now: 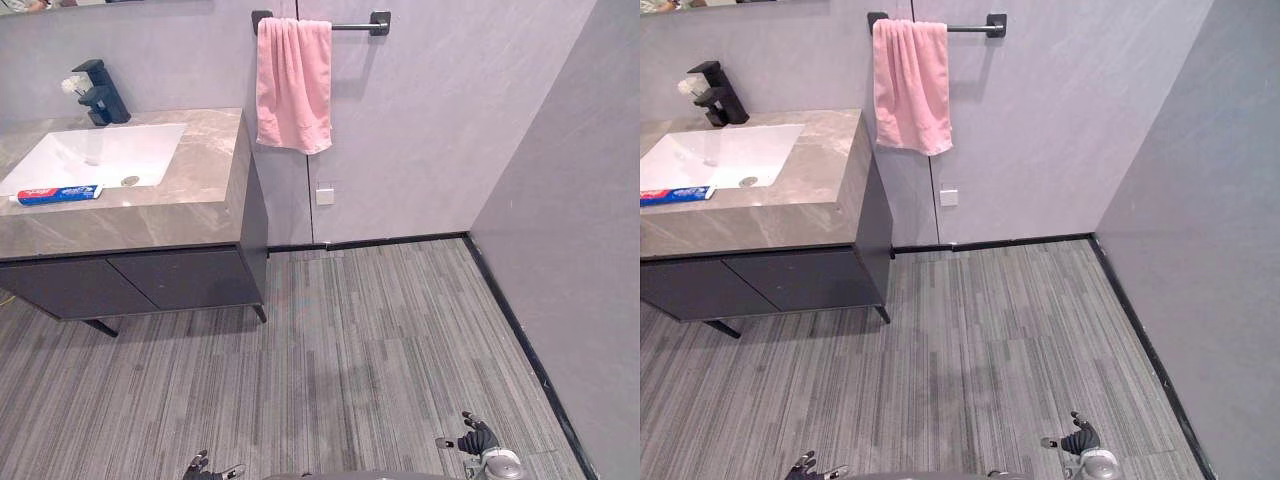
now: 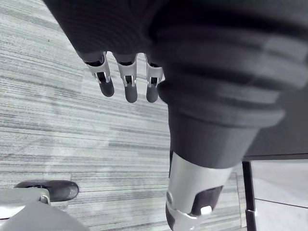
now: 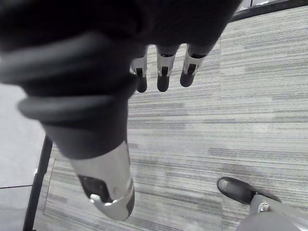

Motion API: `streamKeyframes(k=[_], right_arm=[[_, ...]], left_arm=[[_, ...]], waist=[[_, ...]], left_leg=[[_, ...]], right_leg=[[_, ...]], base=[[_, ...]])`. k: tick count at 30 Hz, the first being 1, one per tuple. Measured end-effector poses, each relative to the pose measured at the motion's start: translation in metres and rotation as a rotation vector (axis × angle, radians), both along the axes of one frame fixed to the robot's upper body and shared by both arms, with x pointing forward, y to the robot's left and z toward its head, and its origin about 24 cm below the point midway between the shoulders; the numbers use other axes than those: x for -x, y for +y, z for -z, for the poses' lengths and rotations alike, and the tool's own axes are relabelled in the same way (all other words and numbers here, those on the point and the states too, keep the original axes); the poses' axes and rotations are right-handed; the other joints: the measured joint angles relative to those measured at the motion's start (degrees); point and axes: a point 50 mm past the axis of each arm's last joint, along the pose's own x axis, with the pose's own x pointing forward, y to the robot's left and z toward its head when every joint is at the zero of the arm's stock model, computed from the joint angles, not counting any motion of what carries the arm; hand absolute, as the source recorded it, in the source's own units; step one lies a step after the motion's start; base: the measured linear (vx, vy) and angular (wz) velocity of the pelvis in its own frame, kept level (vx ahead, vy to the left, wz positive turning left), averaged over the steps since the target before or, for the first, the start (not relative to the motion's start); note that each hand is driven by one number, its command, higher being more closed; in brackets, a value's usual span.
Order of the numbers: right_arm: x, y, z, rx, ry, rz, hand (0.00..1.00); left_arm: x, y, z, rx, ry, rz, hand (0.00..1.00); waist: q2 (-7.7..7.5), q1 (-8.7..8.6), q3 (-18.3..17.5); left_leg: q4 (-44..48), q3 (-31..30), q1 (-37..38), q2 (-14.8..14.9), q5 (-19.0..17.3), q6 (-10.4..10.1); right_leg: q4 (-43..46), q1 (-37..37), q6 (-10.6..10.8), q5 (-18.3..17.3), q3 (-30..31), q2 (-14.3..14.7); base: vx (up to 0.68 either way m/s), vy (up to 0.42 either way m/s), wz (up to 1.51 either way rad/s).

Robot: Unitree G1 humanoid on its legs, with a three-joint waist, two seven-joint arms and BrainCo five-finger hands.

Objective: Organize washtable

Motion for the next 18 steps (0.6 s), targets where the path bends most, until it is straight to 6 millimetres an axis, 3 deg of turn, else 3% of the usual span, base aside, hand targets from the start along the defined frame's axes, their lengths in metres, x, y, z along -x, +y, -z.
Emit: streamKeyframes(k=[18], right_arm=[[0.010, -0.010, 0.002, -0.021, 0.017, 0.113, 0.00]], left_arm=[[0.005, -0.004, 0.002, 0.026, 0.012, 0.006, 0.00]], waist=[[0.53, -0.03, 0.0]], left_leg=[[0.0, 0.3, -0.4, 0.2, 0.0, 0.0]], right_leg=[[-0.3, -0.5, 0.0, 0.0, 0.1, 0.2]], base=[[0.00, 0.000, 0.00]])
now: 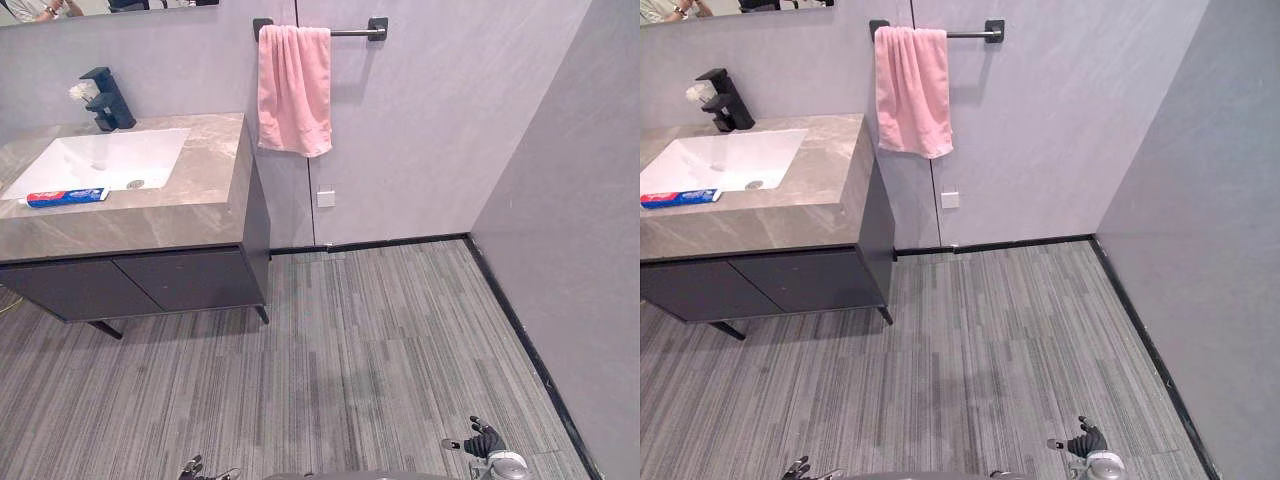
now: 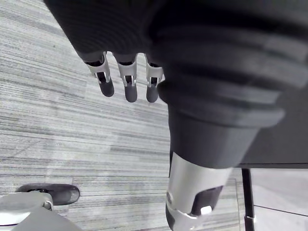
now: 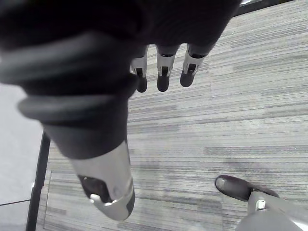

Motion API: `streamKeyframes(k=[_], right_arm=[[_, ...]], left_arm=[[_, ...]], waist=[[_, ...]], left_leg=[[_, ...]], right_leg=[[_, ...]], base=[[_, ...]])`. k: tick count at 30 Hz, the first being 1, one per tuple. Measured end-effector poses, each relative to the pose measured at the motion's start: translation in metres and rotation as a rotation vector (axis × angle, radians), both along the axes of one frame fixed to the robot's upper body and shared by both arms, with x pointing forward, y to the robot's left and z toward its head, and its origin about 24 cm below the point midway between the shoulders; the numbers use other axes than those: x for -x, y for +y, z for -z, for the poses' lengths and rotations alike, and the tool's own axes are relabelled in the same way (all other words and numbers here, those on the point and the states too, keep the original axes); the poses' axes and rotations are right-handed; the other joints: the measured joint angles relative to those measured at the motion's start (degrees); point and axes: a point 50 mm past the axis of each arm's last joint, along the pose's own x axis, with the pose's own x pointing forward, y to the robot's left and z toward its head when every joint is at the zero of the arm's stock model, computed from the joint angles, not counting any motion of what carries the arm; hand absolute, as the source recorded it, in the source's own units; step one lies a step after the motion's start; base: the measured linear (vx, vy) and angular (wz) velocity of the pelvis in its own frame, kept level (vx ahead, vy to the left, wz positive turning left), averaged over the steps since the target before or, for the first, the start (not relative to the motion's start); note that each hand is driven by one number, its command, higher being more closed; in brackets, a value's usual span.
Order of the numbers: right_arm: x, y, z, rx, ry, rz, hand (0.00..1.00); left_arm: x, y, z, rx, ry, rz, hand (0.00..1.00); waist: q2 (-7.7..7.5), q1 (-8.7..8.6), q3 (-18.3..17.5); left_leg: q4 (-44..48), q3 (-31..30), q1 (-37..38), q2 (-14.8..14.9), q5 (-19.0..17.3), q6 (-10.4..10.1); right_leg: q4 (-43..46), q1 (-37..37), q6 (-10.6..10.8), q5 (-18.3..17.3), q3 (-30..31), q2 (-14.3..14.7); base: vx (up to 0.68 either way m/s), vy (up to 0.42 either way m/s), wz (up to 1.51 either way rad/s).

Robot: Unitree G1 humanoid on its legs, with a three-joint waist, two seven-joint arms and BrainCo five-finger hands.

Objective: Organize washtable

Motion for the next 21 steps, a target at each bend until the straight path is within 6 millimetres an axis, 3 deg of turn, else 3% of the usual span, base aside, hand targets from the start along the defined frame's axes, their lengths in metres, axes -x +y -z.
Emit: streamKeyframes(k=[17, 21], right_arm=[[0.000, 0.010, 0.003, -0.069, -0.017, 0.094, 0.00], [-0.001, 0.014, 0.005, -0.084, -0.017, 0.103, 0.00]], left_arm=[[-0.007, -0.013, 0.003, 0.033, -0.010, 0.031, 0.00], [-0.009, -0.016, 0.003, 0.041, -0.014, 0.033, 0.00]], waist=[[-0.45, 0.19, 0.1], [-0.73, 0.28, 0.1]], left_leg=[[-0.3, 2.8, -1.5, 0.1, -0.5, 0.2], [4.7, 4.8, -5.6, 0.6, -3.8, 1.0]], right_leg=[[-0.6, -2.4, 0.4, 0.6, 2.7, 0.3], [2.3, -6.3, 1.1, -0.9, 4.7, 0.3]], base=[[-0.02, -0.017, -0.08], [0.02, 0.002, -0.28]])
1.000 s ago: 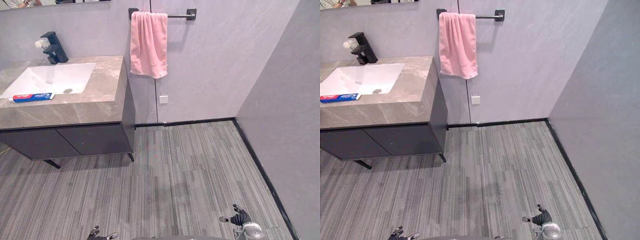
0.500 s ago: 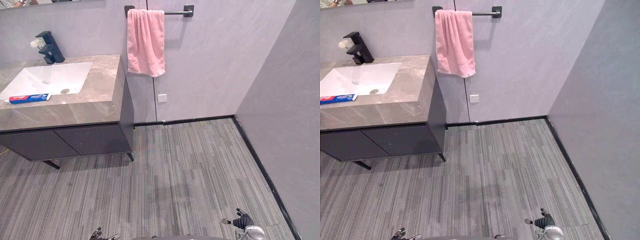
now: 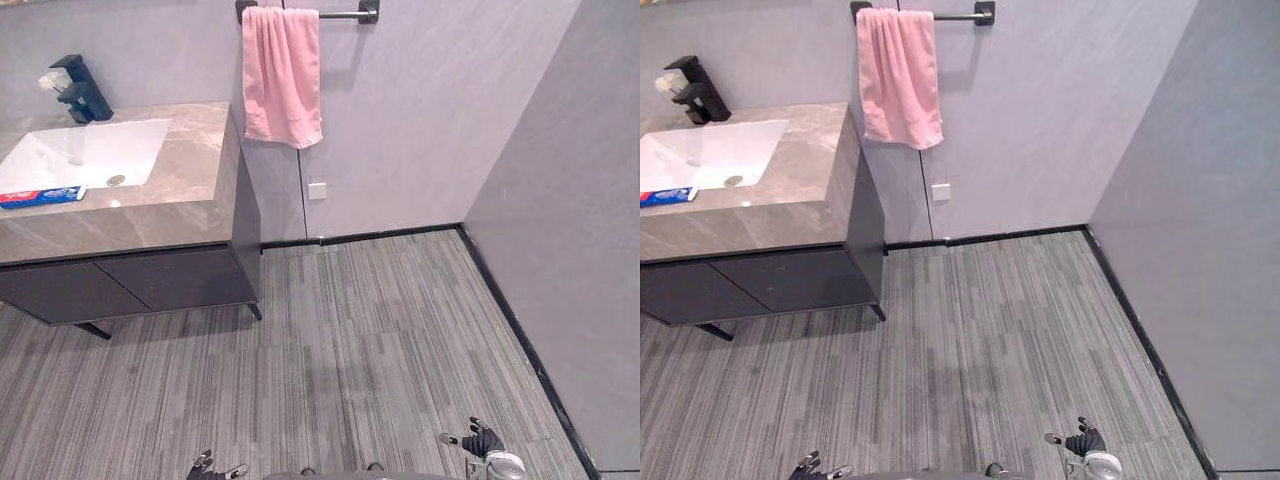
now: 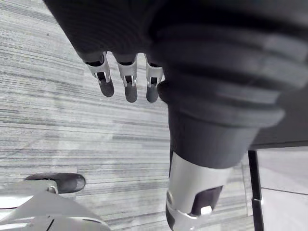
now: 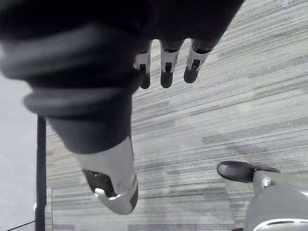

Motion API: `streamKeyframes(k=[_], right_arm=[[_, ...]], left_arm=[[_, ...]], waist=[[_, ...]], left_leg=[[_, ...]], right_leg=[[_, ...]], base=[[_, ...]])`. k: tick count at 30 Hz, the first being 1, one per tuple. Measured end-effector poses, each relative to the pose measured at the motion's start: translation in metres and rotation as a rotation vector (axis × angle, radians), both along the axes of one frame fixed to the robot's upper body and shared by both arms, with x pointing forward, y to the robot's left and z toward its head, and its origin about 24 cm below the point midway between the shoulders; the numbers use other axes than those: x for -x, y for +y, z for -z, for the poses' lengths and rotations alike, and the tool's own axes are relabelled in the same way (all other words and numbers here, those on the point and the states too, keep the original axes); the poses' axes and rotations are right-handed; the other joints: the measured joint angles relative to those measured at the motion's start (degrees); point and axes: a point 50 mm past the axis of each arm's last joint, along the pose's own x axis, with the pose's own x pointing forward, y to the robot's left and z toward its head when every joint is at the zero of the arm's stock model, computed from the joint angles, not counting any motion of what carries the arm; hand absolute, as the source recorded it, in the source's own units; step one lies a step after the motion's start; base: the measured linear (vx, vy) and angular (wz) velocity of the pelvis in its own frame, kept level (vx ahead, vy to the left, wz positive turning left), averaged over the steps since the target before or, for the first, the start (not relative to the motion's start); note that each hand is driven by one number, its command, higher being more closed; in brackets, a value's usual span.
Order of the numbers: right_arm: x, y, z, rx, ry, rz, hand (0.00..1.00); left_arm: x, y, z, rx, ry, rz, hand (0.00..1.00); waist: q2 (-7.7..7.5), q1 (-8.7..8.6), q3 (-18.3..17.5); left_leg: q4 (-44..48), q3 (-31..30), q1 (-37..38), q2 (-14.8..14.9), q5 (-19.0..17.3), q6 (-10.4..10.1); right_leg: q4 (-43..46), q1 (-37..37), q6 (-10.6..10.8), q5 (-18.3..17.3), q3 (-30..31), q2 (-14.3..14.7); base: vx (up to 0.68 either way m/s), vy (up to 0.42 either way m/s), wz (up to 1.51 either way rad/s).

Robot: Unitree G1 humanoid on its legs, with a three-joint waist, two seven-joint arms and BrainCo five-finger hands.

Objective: Organize washtable

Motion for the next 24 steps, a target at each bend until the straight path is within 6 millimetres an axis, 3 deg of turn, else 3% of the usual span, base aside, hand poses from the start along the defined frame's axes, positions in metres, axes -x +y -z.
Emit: streamKeyframes(k=[4, 5, 7, 9, 12, 13, 15, 16, 17, 18, 19, 21, 22, 24], right_arm=[[-0.002, 0.003, 0.000, -0.014, -0.008, 0.013, 0.00], [-0.005, 0.006, 0.000, -0.022, -0.016, 0.011, 0.00], [-0.008, 0.011, 0.000, -0.036, -0.024, 0.008, 0.00], [-0.005, 0.020, 0.004, -0.054, -0.008, -0.014, 0.00], [-0.007, 0.020, 0.003, -0.052, -0.009, -0.024, 0.00], [-0.006, 0.020, 0.003, -0.051, -0.009, -0.024, 0.00], [-0.007, 0.020, 0.003, -0.052, -0.012, -0.025, 0.00], [-0.004, 0.019, 0.004, -0.050, -0.005, -0.023, 0.00], [-0.002, 0.018, 0.004, -0.048, 0.001, -0.021, 0.00], [-0.002, 0.013, 0.003, -0.038, 0.001, -0.014, 0.00], [-0.009, 0.012, 0.001, -0.034, -0.019, -0.021, 0.00], [-0.012, 0.013, 0.000, -0.035, -0.026, -0.023, 0.00], [-0.009, 0.015, 0.001, -0.040, -0.021, -0.021, 0.00], [-0.006, 0.019, 0.001, -0.054, -0.039, -0.003, 0.00]], left_arm=[[-0.008, -0.006, 0.000, 0.011, -0.010, 0.045, 0.00], [-0.013, -0.009, 0.000, 0.016, -0.019, 0.067, 0.00], [-0.018, -0.008, -0.001, 0.012, -0.030, 0.074, 0.00], [-0.024, -0.004, -0.003, -0.002, -0.044, 0.079, 0.00], [-0.029, -0.003, -0.004, -0.001, -0.058, 0.073, 0.00], [-0.036, -0.004, -0.005, -0.001, -0.073, 0.080, 0.00], [-0.042, -0.003, -0.007, -0.004, -0.088, 0.088, 0.00], [-0.043, -0.003, -0.007, -0.007, -0.089, 0.100, 0.00], [-0.043, -0.003, -0.007, -0.006, -0.088, 0.102, 0.00], [-0.045, -0.008, -0.007, 0.005, -0.096, 0.103, 0.00], [-0.046, -0.008, -0.007, 0.006, -0.101, 0.103, 0.00], [-0.046, -0.010, -0.007, 0.010, -0.104, 0.096, 0.00], [-0.046, -0.011, -0.007, 0.019, -0.113, 0.073, 0.00], [-0.048, -0.014, -0.008, 0.024, -0.126, 0.072, 0.00]], waist=[[-0.12, -0.04, 1.1], [0.20, 0.00, 1.2], [-0.23, 0.00, 1.8], [-0.31, -0.01, 2.6], [0.13, -0.29, 2.8], [0.48, -0.68, 2.9], [0.26, -1.27, 2.9], [-0.35, -1.81, 2.8], [-0.33, -2.00, 2.8], [0.89, -2.10, 2.4], [1.54, -1.74, 2.4], [2.27, -1.79, 2.7], [2.79, -1.76, 3.2], [2.34, -0.39, 3.8]], left_leg=[[9.0, 1.2, -2.3, 0.4, -6.3, 1.1], [10.3, 1.5, -2.1, 0.6, -7.4, 1.7], [10.3, 2.2, -0.7, 0.2, -8.0, 2.2], [9.9, 2.0, 2.5, 0.0, -9.3, 2.5], [8.6, 1.0, 4.3, 1.5, -9.9, 2.0], [7.7, 0.0, 4.8, 2.5, -9.8, 1.6], [6.3, -1.4, 5.6, 3.3, -9.8, 0.0], [5.3, -2.9, 7.0, 3.2, -10.6, -1.8], [5.1, -3.8, 7.6, 3.5, -11.0, -2.4], [5.6, -4.2, 8.2, 5.4, -10.8, -3.4], [10.1, -4.5, 5.8, 6.5, -10.0, -4.7], [19.5, -5.6, 1.5, 8.1, -9.8, -5.0], [33.1, -6.5, -4.1, 10.3, -8.0, -6.7], [51.8, -5.4, -11.3, 14.4, -7.6, -7.0]], right_leg=[[16.4, -5.6, 3.0, -7.1, -0.4, -1.6], [25.1, -9.3, 3.8, -7.7, -1.9, -2.6], [34.4, -13.1, 3.9, -7.7, -3.4, -4.3], [42.4, -16.4, 3.2, -10.2, -7.8, -7.0], [37.4, -18.3, 2.6, -11.6, -10.4, -6.2], [31.3, -19.2, 2.1, -11.1, -11.2, -5.1], [20.7, -19.7, 1.2, -6.7, -10.9, -3.5], [16.8, -19.6, -1.0, -0.5, -9.3, -3.4], [17.6, -19.3, -2.7, 2.1, -9.3, -3.6], [18.9, -19.0, -3.7, 0.4, -10.4, -2.3], [18.6, -18.6, -4.6, -1.5, -11.1, -1.5], [15.8, -16.1, -5.1, -2.0, -12.1, -0.3], [12.2, -11.6, -5.6, -2.2, -13.2, 1.3], [8.1, -4.1, -6.9, -3.1, -14.1, 3.3]], base=[[0.06, 0.039, -0.18], [0.05, 0.085, -0.15], [0.12, 0.082, -0.11], [0.22, 0.052, -0.06], [0.25, -0.016, 0.14], [0.31, -0.075, 0.43], [0.35, -0.115, 0.52], [0.41, -0.187, 0.55], [0.51, -0.240, 0.52], [0.49, -0.267, 0.27], [0.49, -0.292, 0.19], [0.41, -0.253, 0.28], [0.33, -0.179, 0.39], [0.36, -0.185, 0.22]])
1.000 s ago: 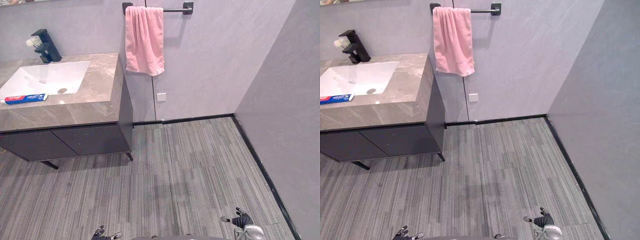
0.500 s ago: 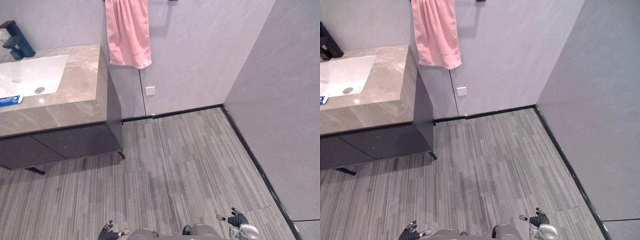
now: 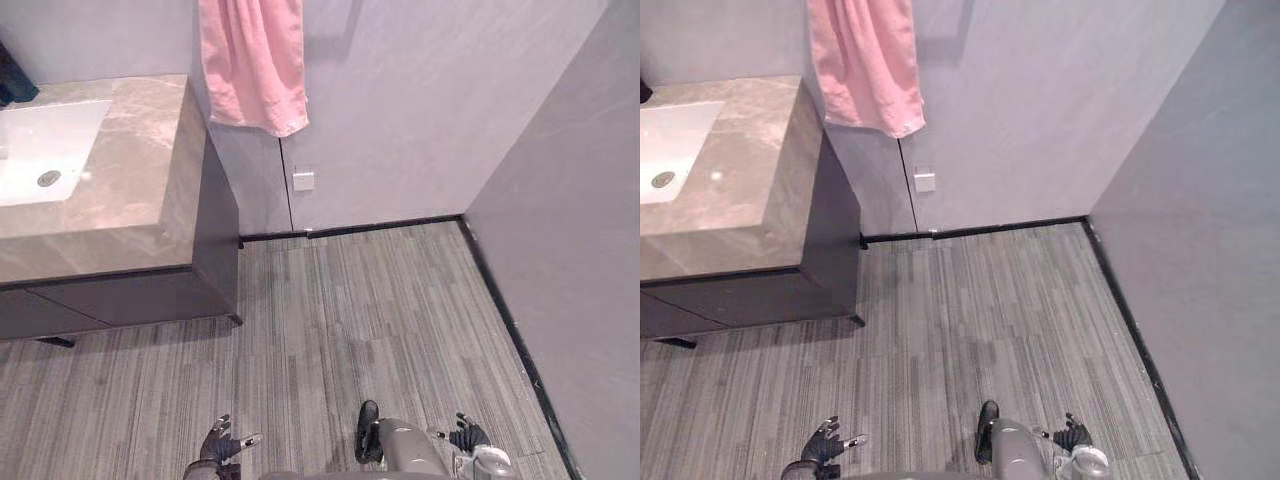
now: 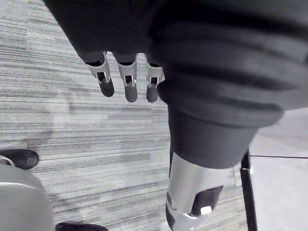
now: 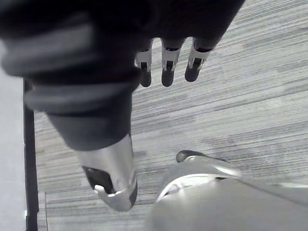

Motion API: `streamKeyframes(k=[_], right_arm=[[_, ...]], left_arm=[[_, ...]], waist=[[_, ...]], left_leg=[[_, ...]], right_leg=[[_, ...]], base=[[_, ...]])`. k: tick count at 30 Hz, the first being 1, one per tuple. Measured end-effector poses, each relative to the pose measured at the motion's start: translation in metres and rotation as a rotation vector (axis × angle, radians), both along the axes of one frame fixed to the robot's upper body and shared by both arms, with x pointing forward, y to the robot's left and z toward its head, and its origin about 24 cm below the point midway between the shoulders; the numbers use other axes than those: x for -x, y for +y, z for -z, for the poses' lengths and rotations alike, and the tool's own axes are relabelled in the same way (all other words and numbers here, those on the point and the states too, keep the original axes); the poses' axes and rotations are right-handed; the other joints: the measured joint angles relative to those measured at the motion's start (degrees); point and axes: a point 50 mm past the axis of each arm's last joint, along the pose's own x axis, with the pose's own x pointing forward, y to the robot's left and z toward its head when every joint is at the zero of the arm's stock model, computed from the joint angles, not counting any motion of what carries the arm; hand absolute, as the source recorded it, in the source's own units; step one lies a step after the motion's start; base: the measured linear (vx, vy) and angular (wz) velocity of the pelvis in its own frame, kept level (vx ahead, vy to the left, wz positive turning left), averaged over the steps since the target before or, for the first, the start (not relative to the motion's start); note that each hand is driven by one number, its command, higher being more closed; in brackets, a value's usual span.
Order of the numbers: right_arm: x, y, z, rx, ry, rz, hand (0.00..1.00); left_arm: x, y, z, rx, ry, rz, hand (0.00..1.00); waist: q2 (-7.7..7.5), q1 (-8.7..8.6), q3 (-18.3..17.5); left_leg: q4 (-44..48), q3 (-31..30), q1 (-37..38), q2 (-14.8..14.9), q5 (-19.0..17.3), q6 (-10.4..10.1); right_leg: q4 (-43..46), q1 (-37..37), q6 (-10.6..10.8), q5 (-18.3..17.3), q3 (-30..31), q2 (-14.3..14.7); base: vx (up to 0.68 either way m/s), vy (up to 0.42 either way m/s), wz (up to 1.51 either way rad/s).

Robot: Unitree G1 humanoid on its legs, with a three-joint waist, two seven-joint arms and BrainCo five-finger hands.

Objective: Organize washtable

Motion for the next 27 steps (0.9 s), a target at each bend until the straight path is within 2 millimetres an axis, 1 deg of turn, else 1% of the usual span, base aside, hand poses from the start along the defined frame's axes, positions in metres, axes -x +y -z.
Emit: streamKeyframes(k=[1, 2, 3, 4, 5, 7, 8, 9, 10, 11, 12, 14, 15, 16, 17, 18, 19, 20, 21, 22, 23, 25, 26, 27], right_arm=[[-0.002, 0.002, -0.001, -0.005, -0.011, 0.001, 0.00], [-0.013, 0.007, -0.004, -0.022, -0.053, 0.010, 0.00], [-0.018, 0.007, -0.006, -0.020, -0.071, 0.011, 0.00], [-0.025, 0.007, -0.009, -0.017, -0.095, 0.013, 0.00], [-0.030, 0.008, -0.011, -0.018, -0.107, 0.014, 0.00], [-0.033, 0.010, -0.011, -0.021, -0.113, 0.014, 0.00], [-0.031, 0.009, -0.011, -0.020, -0.110, 0.022, 0.00], [-0.030, 0.005, -0.011, -0.010, -0.107, 0.023, 0.00], [-0.030, 0.006, -0.010, -0.010, -0.101, 0.022, 0.00], [-0.029, 0.012, -0.009, -0.024, -0.098, 0.016, 0.00], [-0.026, 0.013, -0.007, -0.028, -0.085, 0.016, 0.00], [-0.026, 0.014, -0.006, -0.029, -0.081, 0.014, 0.00], [-0.025, 0.015, -0.006, -0.030, -0.078, 0.009, 0.00], [-0.024, 0.017, -0.005, -0.032, -0.075, 0.004, 0.00], [-0.024, 0.018, -0.005, -0.031, -0.071, -0.007, 0.00], [-0.024, 0.021, -0.004, -0.030, -0.066, -0.037, 0.00], [-0.026, 0.023, -0.004, -0.028, -0.065, -0.054, 0.00], [-0.025, 0.023, -0.004, -0.028, -0.062, -0.055, 0.00], [-0.024, 0.023, -0.004, -0.026, -0.059, -0.061, 0.00], [-0.025, 0.023, -0.004, -0.025, -0.060, -0.065, 0.00], [-0.026, 0.022, -0.004, -0.022, -0.062, -0.069, 0.00], [-0.025, 0.021, -0.004, -0.018, -0.061, -0.070, 0.00], [-0.025, 0.019, -0.004, -0.014, -0.059, -0.069, 0.00], [-0.016, 0.018, -0.001, -0.016, -0.032, -0.063, 0.00]], left_arm=[[-0.002, 0.000, -0.001, -0.001, -0.007, 0.001, 0.00], [-0.007, 0.000, -0.003, -0.003, -0.031, 0.004, 0.00], [-0.010, 0.001, -0.005, -0.006, -0.045, 0.002, 0.00], [-0.013, 0.001, -0.007, -0.010, -0.056, 0.000, 0.00], [-0.013, 0.001, -0.007, -0.007, -0.059, -0.002, 0.00], [-0.017, 0.001, -0.008, -0.009, -0.073, -0.003, 0.00], [-0.017, 0.001, -0.008, -0.009, -0.074, -0.003, 0.00], [-0.016, -0.001, -0.007, -0.002, -0.069, -0.005, 0.00], [-0.013, -0.001, -0.007, -0.003, -0.062, -0.008, 0.00], [-0.012, 0.001, -0.006, -0.008, -0.055, -0.012, 0.00], [-0.015, 0.005, -0.008, -0.011, -0.067, -0.022, 0.00], [-0.013, 0.005, -0.007, -0.005, -0.062, -0.037, 0.00], [-0.009, 0.005, -0.006, -0.002, -0.054, -0.045, 0.00], [-0.009, 0.006, -0.006, -0.003, -0.055, -0.047, 0.00], [-0.010, 0.007, -0.007, -0.004, -0.060, -0.048, 0.00], [-0.011, 0.011, -0.008, -0.011, -0.064, -0.046, 0.00], [-0.013, 0.012, -0.009, -0.015, -0.066, -0.038, 0.00], [-0.013, 0.013, -0.009, -0.017, -0.066, -0.037, 0.00], [-0.013, 0.015, -0.010, -0.024, -0.066, -0.034, 0.00], [-0.013, 0.015, -0.010, -0.024, -0.065, -0.035, 0.00], [-0.017, 0.014, -0.011, -0.022, -0.075, -0.033, 0.00], [-0.022, 0.013, -0.012, -0.021, -0.087, -0.031, 0.00], [-0.025, 0.013, -0.013, -0.023, -0.093, -0.027, 0.00], [-0.025, 0.018, -0.014, -0.041, -0.094, -0.027, 0.00]], waist=[[-0.58, 0.54, 0.2], [-1.98, 1.66, 0.6], [-2.20, 2.04, 0.7], [-2.40, 2.59, 0.9], [-2.54, 3.41, 1.1], [-3.07, 3.45, 1.6], [-3.29, 3.52, 1.5], [-2.89, 3.60, 1.6], [-2.24, 3.86, 1.2], [-4.10, 4.63, 0.8], [-5.21, 4.94, 1.0], [-5.16, 5.63, 1.0], [-5.05, 6.09, 1.0], [-5.09, 5.97, 0.9], [-5.23, 5.70, 0.8], [-5.36, 4.85, 0.8], [-6.31, 4.63, 0.5], [-6.17, 4.47, 0.5], [-5.86, 3.76, 0.5], [-5.58, 3.19, 0.6], [-4.90, 3.20, 0.6], [-4.08, 3.08, 1.0], [-3.71, 2.22, 1.2], [-5.16, 1.20, 0.9]], left_leg=[[2.5, 0.9, -1.3, 0.8, -0.2, 0.3], [4.4, 2.7, -5.6, 1.4, -0.6, 1.0], [3.9, 3.2, -7.1, 1.4, -0.6, 1.0], [0.9, 3.8, -9.9, 0.8, -0.7, 1.1], [-4.5, 5.3, -11.4, 0.2, -1.0, 1.4], [-13.6, 5.7, -12.9, -2.3, -1.1, 1.8], [-24.6, 5.9, -13.0, -5.1, 0.7, 1.5], [-33.4, 5.1, -12.5, -6.6, 7.6, 3.1], [-34.1, 4.6, -11.9, -7.3, 10.8, 4.6], [-34.3, 5.3, -11.7, -9.3, 10.1, 5.7], [-32.5, 6.2, -11.9, -10.2, 8.0, 7.0], [-29.7, 7.3, -10.7, -10.0, 4.9, 7.9], [-29.6, 8.1, -7.8, -10.1, 2.8, 8.2], [-30.1, 8.4, -4.7, -10.3, 1.1, 8.7], [-30.3, 8.4, -3.4, -10.6, 0.3, 9.0], [-31.0, 8.1, -1.1, -11.6, -1.4, 9.6], [-31.9, 8.1, 2.2, -12.1, -2.2, 10.0], [-32.5, 7.9, 3.7, -12.1, -2.5, 10.3], [-34.6, 7.4, 6.8, -12.0, -2.6, 10.3], [-36.3, 7.2, 9.1, -11.5, -2.6, 10.2], [-38.7, 7.1, 11.7, -10.4, -2.6, 10.2], [-40.6, 6.2, 13.6, -9.4, -2.6, 10.2], [-42.0, 4.9, 14.6, -9.0, -2.5, 10.1], [-43.7, 3.1, 15.7, -10.6, -2.0, 8.6]], right_leg=[[-0.8, 1.6, -0.3, -0.2, 0.3, 0.2], [-2.8, 4.2, -0.3, -0.5, 1.3, 0.1], [-3.6, 5.0, -0.3, -0.5, 1.8, 0.1], [-5.1, 6.3, -0.3, -0.5, 2.7, 0.0], [-6.2, 7.7, 0.0, -0.7, 3.3, -0.4], [-7.1, 9.5, 1.3, -1.5, 3.2, -1.6], [-7.1, 10.0, 2.9, -2.5, 2.9, -3.0], [-7.0, 10.1, 4.5, -3.6, 3.3, -3.4], [-7.0, 10.5, 5.1, -4.2, 4.2, -3.7], [-6.9, 10.5, 6.4, -5.0, 4.7, -5.7], [-5.8, 10.7, 7.6, -5.8, 4.9, -7.3], [-0.8, 10.2, 8.6, -6.4, 6.2, -8.3], [7.2, 8.5, 9.3, -6.9, 7.6, -9.2], [18.1, 5.1, 10.9, -6.0, 8.5, -10.5], [23.6, 3.3, 12.6, -4.9, 8.5, -11.5], [34.0, -0.3, 13.1, -3.4, 9.0, -13.4], [41.4, -3.2, 11.6, -4.9, 8.9, -14.6], [43.5, -4.3, 11.1, -5.5, 8.3, -14.8], [44.5, -6.3, 9.6, -7.2, 6.4, -14.7], [42.8, -8.1, 8.3, -8.1, 5.0, -13.8], [37.2, -11.5, 7.0, -9.1, 3.9, -11.4], [29.0, -13.9, 6.7, -9.0, 4.5, -8.6], [17.2, -15.2, 7.4, -6.6, 6.2, -6.3], [6.8, -14.9, 8.3, -0.6, 8.6, -6.1]], base=[[0.40, -0.199, -0.11], [0.30, -0.135, -0.22], [0.33, -0.096, -0.34], [0.26, 0.025, -0.39], [0.26, 0.066, -0.29], [0.29, 0.150, 0.01], [0.36, 0.240, 0.07], [0.31, 0.240, -0.08], [0.35, 0.259, -0.15], [0.41, 0.231, -0.15], [0.48, 0.238, -0.12], [0.39, 0.188, -0.22], [0.37, 0.202, -0.27], [0.36, 0.191, -0.16], [0.37, 0.157, 0.12], [0.39, 0.111, 0.22], [0.40, 0.089, 0.19], [0.41, 0.053, 0.17], [0.40, 0.026, 0.19], [0.47, 0.011, 0.14], [0.46, -0.018, 0.04], [0.38, -0.054, 0.16], [0.36, -0.094, 0.70], [0.38, -0.126, 0.97]])
